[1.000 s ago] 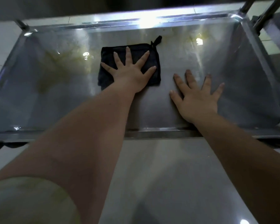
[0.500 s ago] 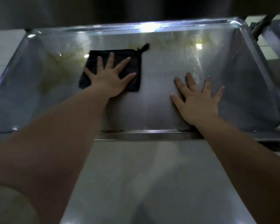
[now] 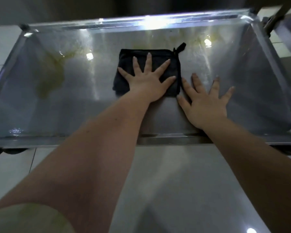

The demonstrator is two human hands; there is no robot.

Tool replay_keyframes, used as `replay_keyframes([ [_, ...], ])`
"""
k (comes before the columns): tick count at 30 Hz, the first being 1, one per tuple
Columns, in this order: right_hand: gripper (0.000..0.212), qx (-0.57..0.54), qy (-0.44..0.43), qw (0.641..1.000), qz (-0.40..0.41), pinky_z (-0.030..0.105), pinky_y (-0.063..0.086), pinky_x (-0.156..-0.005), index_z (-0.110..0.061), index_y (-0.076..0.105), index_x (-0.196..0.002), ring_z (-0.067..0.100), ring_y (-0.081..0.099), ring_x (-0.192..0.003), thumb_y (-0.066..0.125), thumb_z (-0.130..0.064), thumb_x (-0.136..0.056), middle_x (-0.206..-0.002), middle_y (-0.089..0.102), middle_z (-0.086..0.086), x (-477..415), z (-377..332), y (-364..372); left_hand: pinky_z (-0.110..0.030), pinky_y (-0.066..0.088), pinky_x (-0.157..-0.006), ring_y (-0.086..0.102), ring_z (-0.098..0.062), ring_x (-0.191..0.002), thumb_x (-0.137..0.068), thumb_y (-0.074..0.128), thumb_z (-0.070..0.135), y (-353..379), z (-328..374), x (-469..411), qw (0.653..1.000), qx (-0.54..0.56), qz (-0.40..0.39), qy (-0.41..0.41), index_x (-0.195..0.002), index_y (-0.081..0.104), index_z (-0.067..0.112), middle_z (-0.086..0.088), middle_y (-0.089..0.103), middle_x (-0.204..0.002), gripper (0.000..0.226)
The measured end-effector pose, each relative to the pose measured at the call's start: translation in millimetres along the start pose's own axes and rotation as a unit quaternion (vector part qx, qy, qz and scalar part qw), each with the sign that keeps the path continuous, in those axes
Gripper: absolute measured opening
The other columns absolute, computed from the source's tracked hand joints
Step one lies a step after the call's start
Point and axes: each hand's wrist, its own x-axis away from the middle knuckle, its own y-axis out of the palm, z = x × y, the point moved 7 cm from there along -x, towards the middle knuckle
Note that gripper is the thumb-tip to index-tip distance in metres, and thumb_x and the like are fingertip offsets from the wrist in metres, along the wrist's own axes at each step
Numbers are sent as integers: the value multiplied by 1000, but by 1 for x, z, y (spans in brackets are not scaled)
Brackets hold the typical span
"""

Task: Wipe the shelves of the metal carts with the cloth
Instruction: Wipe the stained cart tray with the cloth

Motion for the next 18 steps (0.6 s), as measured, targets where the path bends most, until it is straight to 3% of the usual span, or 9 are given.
replay_keyframes([
  [5,64,-15,-5,1000,4,74,-14,-103,-56,-14,-145,43,-15,-146,-2,-76,-85,-161,-13,-19,1,7,-2,-77,-12,-100,-12,-32,-149,-74,9,91,-5,-44,7,1000,-1,9,24,-138,-2,70,11,-10,-164,68],
  [11,66,-16,3,1000,13,74,-13,-104,-55,-10,-146,43,-13,-147,-2,-76,-84,-162,-9,-18,0,4,-3,-78,-4,-103,-9,-29,-150,-75,13,90,-16,-186,28,991,-16,-15,-129,-136,-2,73,14,-10,-163,65],
  [15,66,-7,5,1000,16,75,-11,-104,-54,-10,-147,45,-12,-146,-2,-75,-85,-163,-9,-16,2,1,-4,-80,-4,-101,-12,-33,-149,-75,10,89,-12,-188,35,988,-12,-13,-155,-134,-6,73,13,-13,-163,63],
  [18,66,-7,9,1000,10,76,-10,-105,-53,-9,-148,46,-12,-146,-2,-74,-86,-163,-9,-15,2,0,-5,-81,-6,-98,-13,-40,-147,-77,11,88,-9,-140,34,991,2,1,-134,-136,-5,71,8,-13,-163,64],
])
